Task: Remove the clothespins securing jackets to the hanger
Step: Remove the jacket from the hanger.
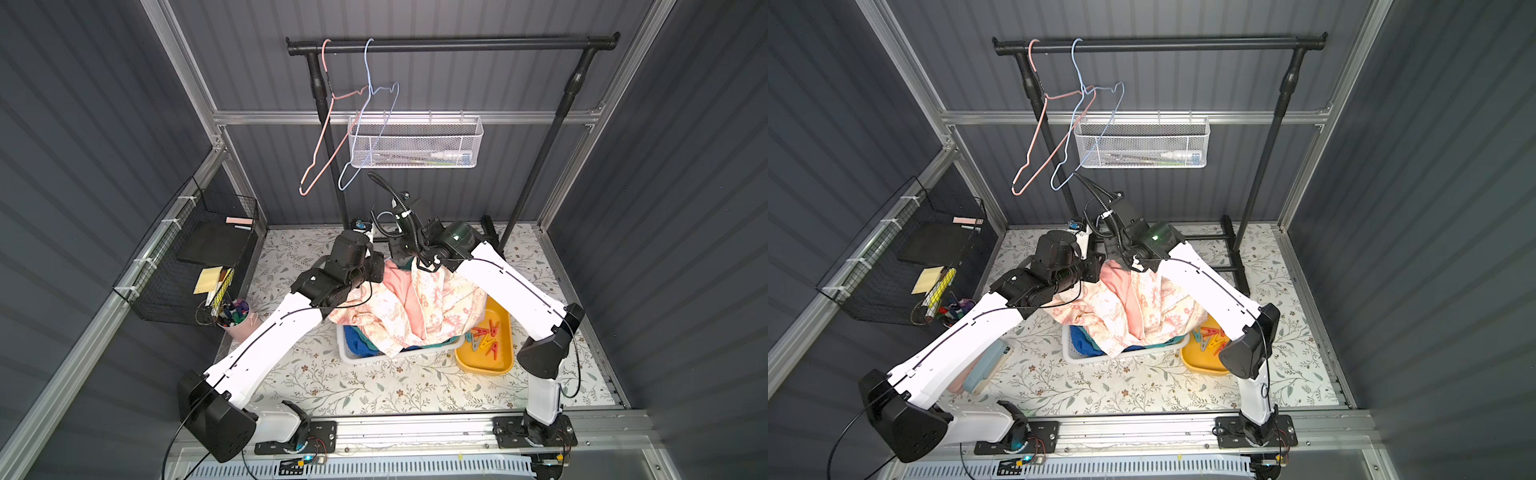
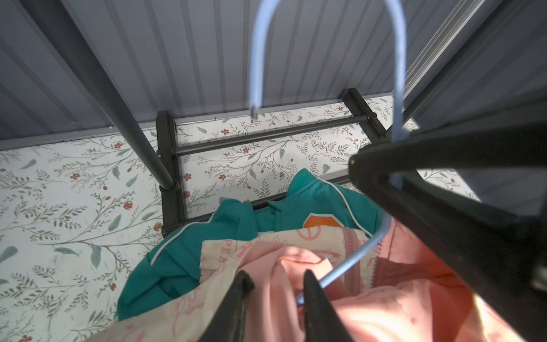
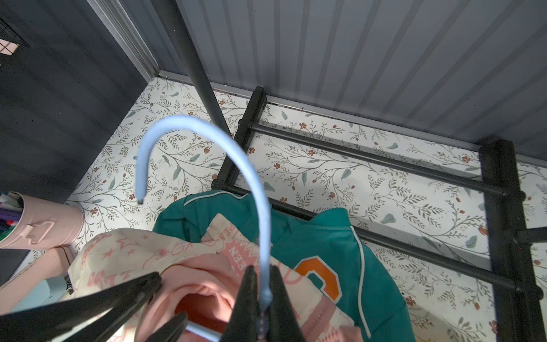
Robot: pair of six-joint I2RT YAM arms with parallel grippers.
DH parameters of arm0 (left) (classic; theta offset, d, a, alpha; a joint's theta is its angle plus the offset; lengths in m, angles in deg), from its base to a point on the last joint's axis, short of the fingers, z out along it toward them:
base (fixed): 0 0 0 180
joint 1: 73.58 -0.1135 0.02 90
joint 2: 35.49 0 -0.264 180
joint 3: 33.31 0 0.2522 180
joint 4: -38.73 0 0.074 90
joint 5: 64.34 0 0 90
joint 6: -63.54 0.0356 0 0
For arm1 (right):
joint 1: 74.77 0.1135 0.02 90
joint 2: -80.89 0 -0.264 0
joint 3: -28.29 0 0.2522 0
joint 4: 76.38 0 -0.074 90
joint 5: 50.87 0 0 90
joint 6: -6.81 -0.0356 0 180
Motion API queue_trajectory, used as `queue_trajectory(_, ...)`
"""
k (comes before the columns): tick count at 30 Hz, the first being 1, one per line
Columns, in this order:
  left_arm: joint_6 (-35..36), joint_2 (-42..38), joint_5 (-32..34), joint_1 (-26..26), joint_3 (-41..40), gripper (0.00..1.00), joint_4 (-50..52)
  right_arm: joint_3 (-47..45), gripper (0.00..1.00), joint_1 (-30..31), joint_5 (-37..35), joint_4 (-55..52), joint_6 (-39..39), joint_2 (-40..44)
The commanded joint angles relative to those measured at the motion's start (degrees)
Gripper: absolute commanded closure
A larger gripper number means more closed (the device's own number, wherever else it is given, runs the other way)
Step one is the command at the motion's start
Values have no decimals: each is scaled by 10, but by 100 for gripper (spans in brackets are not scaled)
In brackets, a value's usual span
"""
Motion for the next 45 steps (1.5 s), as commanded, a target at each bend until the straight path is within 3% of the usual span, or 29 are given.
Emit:
queue_trajectory(1,2,3,3,0,0,76,20,-3,100,-2,-24,20,18,19)
queue_trajectory(5,-16,-3,8,0,-10,100,38,-19,100,-7,-18,32,17,32)
queue_trajectory(8,-18,-5,43,0,-14,100,42,-56,100,-13,10,56,13,54)
queue_trajectory(16,-37,1,60,-28,-8,100,43,-172,100,-30,53,95,5,126)
queue_trajectory(25,-2,-22,24,-117,-31,100,41,-253,100,-106,132,119,-28,185)
queue_trajectory(45,28,-23,-57,-230,-130,100,-16,-398,100,-211,273,221,-110,267)
